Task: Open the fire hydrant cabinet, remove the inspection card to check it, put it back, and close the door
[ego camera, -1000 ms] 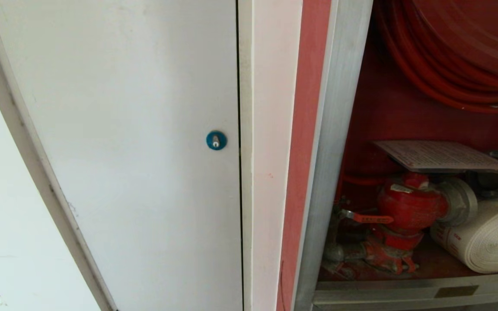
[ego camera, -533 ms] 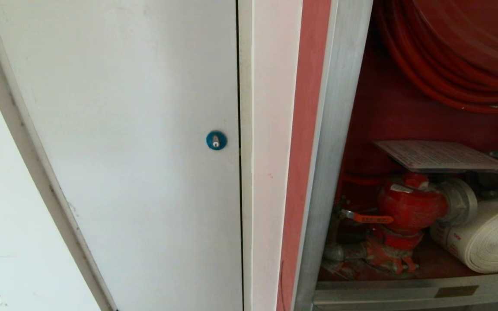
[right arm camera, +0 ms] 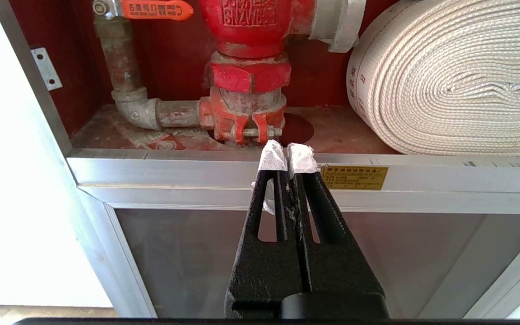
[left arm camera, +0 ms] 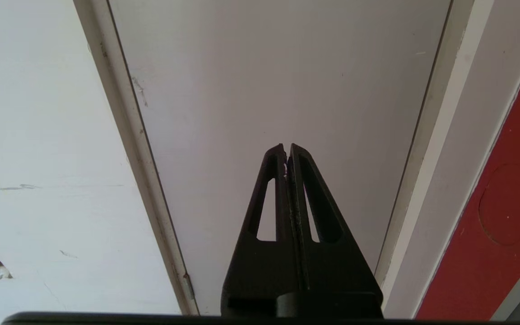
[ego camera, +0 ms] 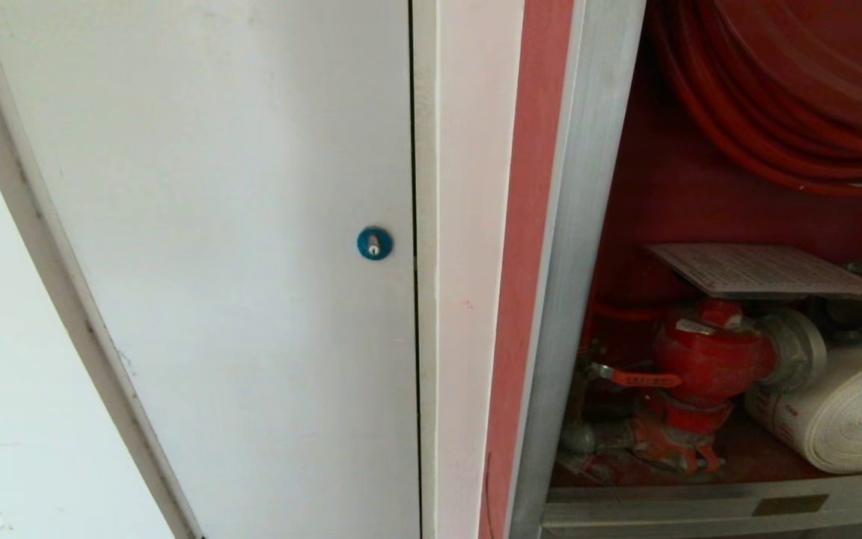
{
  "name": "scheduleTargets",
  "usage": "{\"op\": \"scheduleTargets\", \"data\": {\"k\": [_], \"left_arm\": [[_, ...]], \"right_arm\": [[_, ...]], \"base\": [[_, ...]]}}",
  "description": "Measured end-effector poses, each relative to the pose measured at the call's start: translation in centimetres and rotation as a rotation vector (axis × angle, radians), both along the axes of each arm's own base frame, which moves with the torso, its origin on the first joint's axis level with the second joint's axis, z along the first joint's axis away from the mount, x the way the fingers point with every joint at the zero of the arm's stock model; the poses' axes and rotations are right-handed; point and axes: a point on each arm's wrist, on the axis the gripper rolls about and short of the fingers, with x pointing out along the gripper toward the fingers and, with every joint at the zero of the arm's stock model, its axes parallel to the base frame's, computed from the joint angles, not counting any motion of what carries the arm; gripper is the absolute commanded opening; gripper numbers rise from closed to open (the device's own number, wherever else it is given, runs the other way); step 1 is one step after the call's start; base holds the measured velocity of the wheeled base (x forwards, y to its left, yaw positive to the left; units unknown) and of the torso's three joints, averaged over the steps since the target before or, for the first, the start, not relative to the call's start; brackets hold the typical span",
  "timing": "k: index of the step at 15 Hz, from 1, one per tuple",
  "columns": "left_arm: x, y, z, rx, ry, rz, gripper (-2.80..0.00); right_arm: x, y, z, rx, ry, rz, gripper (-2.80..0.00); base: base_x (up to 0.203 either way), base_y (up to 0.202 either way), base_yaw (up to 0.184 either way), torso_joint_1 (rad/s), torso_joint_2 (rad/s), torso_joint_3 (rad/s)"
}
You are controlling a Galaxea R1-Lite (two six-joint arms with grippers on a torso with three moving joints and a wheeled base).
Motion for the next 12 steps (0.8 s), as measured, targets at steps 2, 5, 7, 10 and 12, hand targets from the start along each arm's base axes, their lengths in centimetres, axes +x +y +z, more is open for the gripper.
{"op": "scheduleTargets", "data": {"k": [2, 5, 7, 10, 12], "left_arm": [[0.0, 0.0, 0.0, 0.0, 0.0, 0.0, -2.8], [0.0, 0.0, 0.0, 0.0, 0.0, 0.0, -2.8], [0.0, 0.0, 0.0, 0.0, 0.0, 0.0, -2.8], [0.0, 0.0, 0.0, 0.0, 0.0, 0.0, -2.8], [0.0, 0.0, 0.0, 0.0, 0.0, 0.0, -2.8]], "right_arm": [[0.0, 0.0, 0.0, -0.006, 0.0, 0.001, -2.8], [0.0, 0.0, 0.0, -0.007, 0.0, 0.001, -2.8], [0.0, 0.0, 0.0, -0.007, 0.0, 0.001, -2.8], [-0.01, 0.0, -0.02, -0.006, 0.005, 0.001, -2.8], [0.0, -0.01, -0.02, -0.003, 0.01, -0.003, -2.8]], "base": [[0.0, 0.0, 0.0, 0.0, 0.0, 0.0], [0.0, 0.0, 0.0, 0.0, 0.0, 0.0], [0.0, 0.0, 0.0, 0.0, 0.0, 0.0], [0.0, 0.0, 0.0, 0.0, 0.0, 0.0], [0.0, 0.0, 0.0, 0.0, 0.0, 0.0]]}}
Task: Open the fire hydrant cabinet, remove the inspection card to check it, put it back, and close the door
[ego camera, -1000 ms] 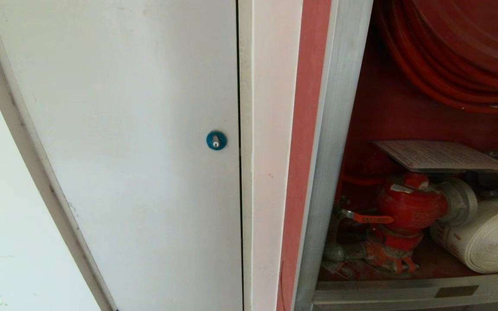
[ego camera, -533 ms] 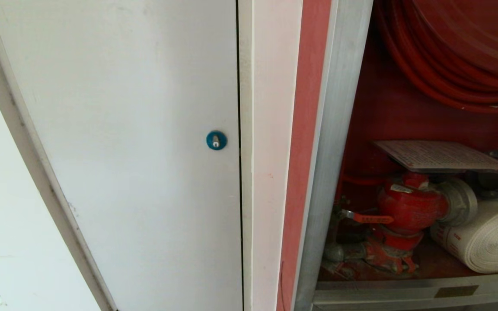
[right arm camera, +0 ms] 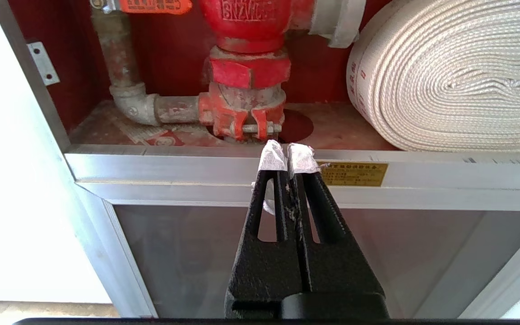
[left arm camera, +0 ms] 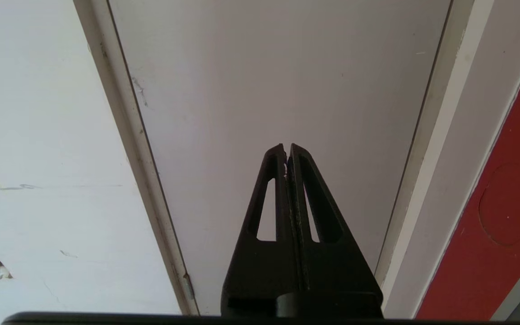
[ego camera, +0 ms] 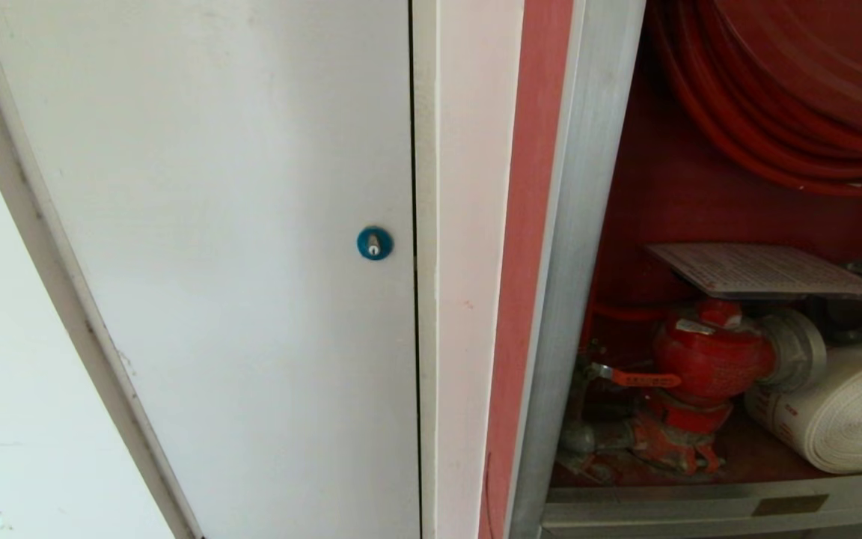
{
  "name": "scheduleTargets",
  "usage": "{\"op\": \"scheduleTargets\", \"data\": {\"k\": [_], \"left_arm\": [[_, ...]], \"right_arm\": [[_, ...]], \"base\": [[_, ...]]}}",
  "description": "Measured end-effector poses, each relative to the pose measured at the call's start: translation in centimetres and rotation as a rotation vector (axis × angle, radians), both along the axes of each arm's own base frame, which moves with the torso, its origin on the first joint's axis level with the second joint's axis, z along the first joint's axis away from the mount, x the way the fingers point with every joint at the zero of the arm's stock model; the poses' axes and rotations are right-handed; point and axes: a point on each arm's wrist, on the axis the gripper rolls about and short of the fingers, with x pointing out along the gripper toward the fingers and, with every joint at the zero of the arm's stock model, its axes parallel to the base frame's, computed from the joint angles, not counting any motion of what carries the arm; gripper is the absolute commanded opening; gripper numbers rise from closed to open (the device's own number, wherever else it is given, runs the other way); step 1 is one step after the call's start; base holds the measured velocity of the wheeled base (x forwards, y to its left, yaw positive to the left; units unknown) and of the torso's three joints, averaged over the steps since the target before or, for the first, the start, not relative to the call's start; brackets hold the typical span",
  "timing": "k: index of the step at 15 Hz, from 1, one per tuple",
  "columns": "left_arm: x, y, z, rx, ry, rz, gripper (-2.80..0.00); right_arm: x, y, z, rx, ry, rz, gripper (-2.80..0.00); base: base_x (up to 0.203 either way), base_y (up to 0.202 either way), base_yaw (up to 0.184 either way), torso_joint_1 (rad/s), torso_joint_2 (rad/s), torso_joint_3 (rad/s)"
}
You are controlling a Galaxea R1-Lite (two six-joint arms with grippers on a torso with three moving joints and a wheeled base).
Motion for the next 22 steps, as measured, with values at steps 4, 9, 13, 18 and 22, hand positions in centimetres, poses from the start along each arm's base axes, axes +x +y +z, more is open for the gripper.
{"op": "scheduleTargets", "data": {"k": [4, 9, 13, 18, 22], "left_arm": [[0.0, 0.0, 0.0, 0.0, 0.0, 0.0, -2.8], [0.0, 0.0, 0.0, 0.0, 0.0, 0.0, -2.8], [0.0, 0.0, 0.0, 0.0, 0.0, 0.0, -2.8], [0.0, 0.0, 0.0, 0.0, 0.0, 0.0, -2.8], [0.0, 0.0, 0.0, 0.0, 0.0, 0.0, -2.8]], "right_arm": [[-0.5, -0.1, 1.3, 0.004, 0.014, -0.028, -2.8], [-0.1, -0.1, 6.3, 0.008, 0.042, -0.055, -2.8], [1.6, -0.2, 12.4, -0.015, 0.138, -0.099, -2.8], [3.9, -0.3, 14.1, -0.36, 0.456, -0.026, -2.8], [6.4, -0.3, 14.8, -0.645, 0.612, 0.073, -2.8]], "base": [[0.0, 0.0, 0.0, 0.0, 0.0, 0.0], [0.0, 0.0, 0.0, 0.0, 0.0, 0.0], [0.0, 0.0, 0.0, 0.0, 0.0, 0.0], [0.0, 0.0, 0.0, 0.0, 0.0, 0.0], [0.0, 0.0, 0.0, 0.0, 0.0, 0.0]]}}
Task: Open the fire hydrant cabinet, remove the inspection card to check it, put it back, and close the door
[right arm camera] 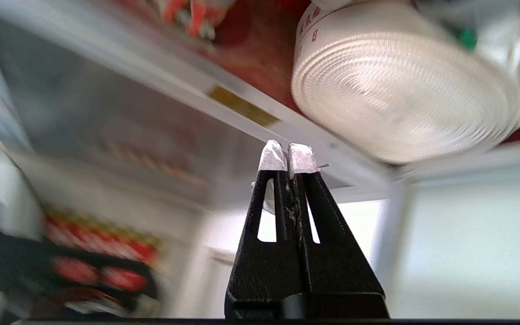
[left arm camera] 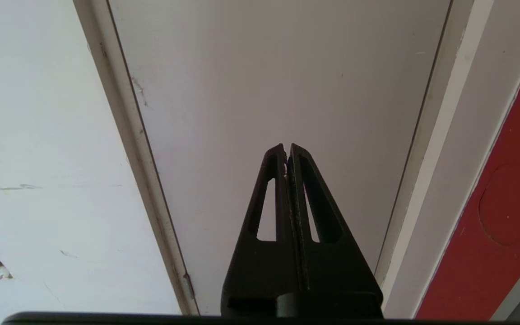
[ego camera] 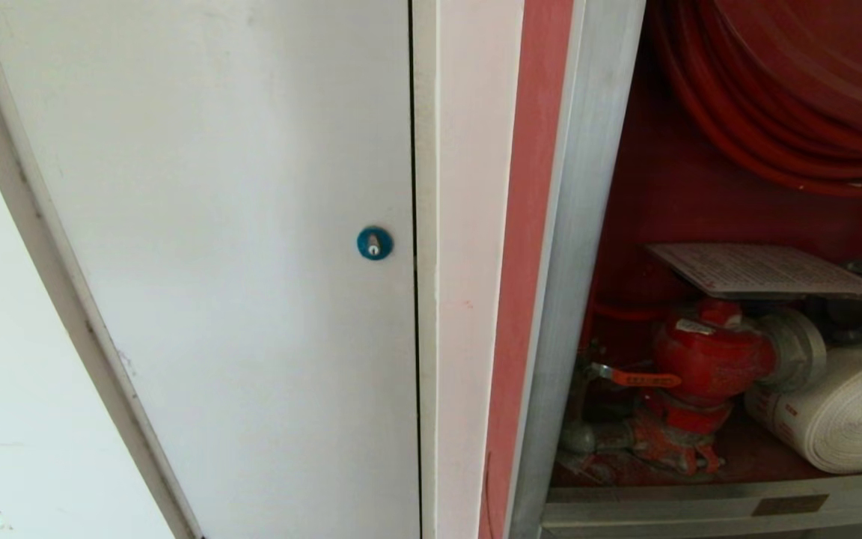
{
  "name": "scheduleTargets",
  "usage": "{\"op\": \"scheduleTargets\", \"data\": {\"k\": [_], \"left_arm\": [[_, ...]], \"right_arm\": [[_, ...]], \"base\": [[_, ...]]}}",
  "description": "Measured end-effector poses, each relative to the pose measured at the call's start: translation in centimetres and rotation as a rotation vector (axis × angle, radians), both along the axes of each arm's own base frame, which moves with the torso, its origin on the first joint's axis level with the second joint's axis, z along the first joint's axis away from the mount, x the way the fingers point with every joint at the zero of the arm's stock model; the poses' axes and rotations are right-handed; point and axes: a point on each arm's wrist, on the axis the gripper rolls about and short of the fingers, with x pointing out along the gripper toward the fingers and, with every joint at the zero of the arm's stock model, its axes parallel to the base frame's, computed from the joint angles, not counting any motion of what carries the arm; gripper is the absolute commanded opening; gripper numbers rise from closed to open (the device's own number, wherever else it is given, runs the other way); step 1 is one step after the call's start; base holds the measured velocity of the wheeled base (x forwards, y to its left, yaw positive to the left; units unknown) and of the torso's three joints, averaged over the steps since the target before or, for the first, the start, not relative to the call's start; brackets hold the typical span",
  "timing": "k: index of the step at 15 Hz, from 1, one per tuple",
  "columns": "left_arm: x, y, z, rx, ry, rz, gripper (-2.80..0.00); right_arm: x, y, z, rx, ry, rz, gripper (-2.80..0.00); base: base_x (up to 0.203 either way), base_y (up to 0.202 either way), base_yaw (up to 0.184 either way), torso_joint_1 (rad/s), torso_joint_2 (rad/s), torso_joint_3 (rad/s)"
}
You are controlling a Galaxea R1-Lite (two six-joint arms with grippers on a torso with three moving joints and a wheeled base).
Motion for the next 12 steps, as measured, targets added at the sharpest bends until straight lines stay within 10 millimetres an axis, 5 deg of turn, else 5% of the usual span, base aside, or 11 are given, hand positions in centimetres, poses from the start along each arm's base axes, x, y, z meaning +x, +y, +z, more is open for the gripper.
{"op": "scheduleTargets", "data": {"k": [8, 9, 12], "left_arm": [[0.0, 0.0, 0.0, 0.0, 0.0, 0.0, -2.8], [0.0, 0.0, 0.0, 0.0, 0.0, 0.0, -2.8], [0.0, 0.0, 0.0, 0.0, 0.0, 0.0, -2.8]], "right_arm": [[3.4, -0.6, 5.8, -0.607, 0.125, 0.118, -2.8], [3.7, -0.6, 6.6, -0.659, 0.119, 0.14, 0.0], [4.3, -0.6, 7.8, -0.734, 0.121, 0.186, 0.0]], "base": [[0.0, 0.0, 0.0, 0.0, 0.0, 0.0], [0.0, 0.0, 0.0, 0.0, 0.0, 0.0], [0.0, 0.0, 0.0, 0.0, 0.0, 0.0]]}}
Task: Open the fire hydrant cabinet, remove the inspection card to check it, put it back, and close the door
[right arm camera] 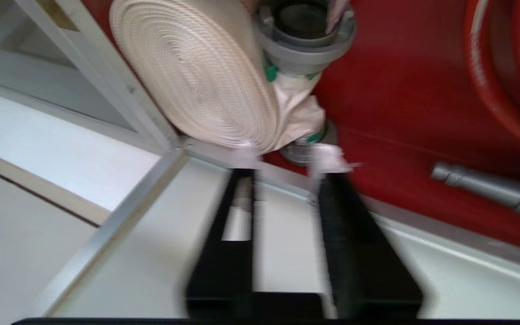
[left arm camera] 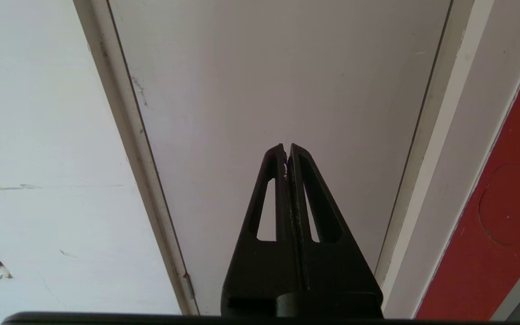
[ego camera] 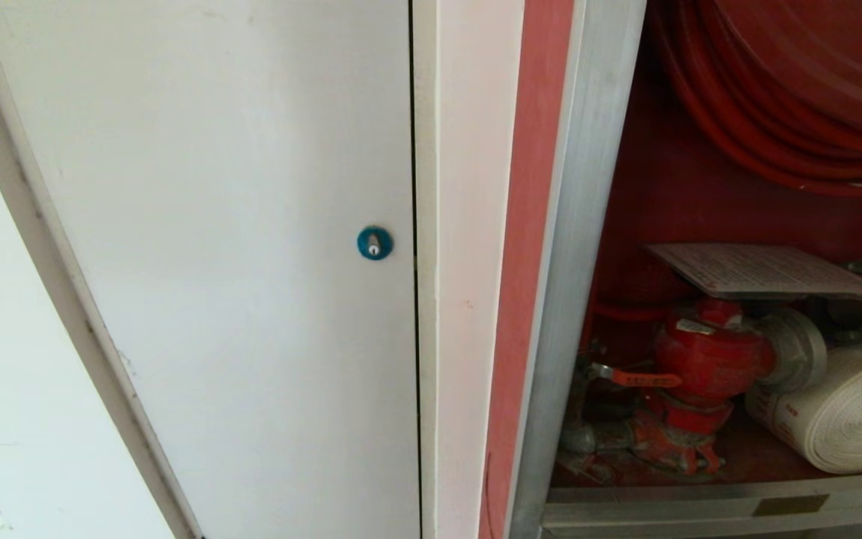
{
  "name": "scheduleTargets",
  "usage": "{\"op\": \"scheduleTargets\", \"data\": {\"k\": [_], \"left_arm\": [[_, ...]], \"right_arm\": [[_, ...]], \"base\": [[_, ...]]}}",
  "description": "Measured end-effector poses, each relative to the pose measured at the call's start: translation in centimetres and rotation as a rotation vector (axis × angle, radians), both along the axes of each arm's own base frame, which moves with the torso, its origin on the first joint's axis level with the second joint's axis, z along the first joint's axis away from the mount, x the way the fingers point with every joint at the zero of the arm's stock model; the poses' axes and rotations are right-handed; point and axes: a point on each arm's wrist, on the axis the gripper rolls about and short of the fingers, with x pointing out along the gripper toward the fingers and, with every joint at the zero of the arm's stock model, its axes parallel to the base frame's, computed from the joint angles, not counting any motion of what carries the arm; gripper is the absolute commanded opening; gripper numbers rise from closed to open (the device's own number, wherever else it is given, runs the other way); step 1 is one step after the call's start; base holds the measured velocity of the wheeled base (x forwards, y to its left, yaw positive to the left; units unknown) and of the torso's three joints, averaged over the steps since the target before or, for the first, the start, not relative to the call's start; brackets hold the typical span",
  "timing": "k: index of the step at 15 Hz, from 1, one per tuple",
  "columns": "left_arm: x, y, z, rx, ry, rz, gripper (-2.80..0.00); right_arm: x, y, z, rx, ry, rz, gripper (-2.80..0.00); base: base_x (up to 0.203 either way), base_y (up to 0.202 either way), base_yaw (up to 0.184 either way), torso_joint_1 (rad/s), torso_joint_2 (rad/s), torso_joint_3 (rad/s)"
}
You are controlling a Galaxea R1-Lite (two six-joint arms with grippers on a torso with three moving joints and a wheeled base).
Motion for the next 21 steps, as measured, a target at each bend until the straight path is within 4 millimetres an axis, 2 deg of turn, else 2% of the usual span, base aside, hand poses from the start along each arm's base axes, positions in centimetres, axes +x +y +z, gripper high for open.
{"op": "scheduleTargets", "data": {"k": [3, 5, 8, 12, 21], "left_arm": [[0.0, 0.0, 0.0, 0.0, 0.0, 0.0, -2.8], [0.0, 0.0, 0.0, 0.0, 0.0, 0.0, -2.8], [0.0, 0.0, 0.0, 0.0, 0.0, 0.0, -2.8], [0.0, 0.0, 0.0, 0.0, 0.0, 0.0, -2.8], [0.0, 0.0, 0.0, 0.0, 0.0, 0.0, -2.8]], "right_arm": [[0.9, 0.0, 0.0, -0.013, -0.003, 0.015, 0.0], [2.1, 0.2, -1.0, -0.017, -0.028, 0.042, 0.0], [4.1, 0.7, -2.6, 0.002, -0.145, 0.114, 0.0], [6.2, 0.7, -2.6, 0.001, -0.254, 0.122, 0.0], [8.9, -0.7, -3.6, -0.046, -0.201, 0.058, 0.0]], "base": [[0.0, 0.0, 0.0, 0.0, 0.0, 0.0], [0.0, 0.0, 0.0, 0.0, 0.0, 0.0], [0.0, 0.0, 0.0, 0.0, 0.0, 0.0], [0.0, 0.0, 0.0, 0.0, 0.0, 0.0], [0.0, 0.0, 0.0, 0.0, 0.0, 0.0]]}}
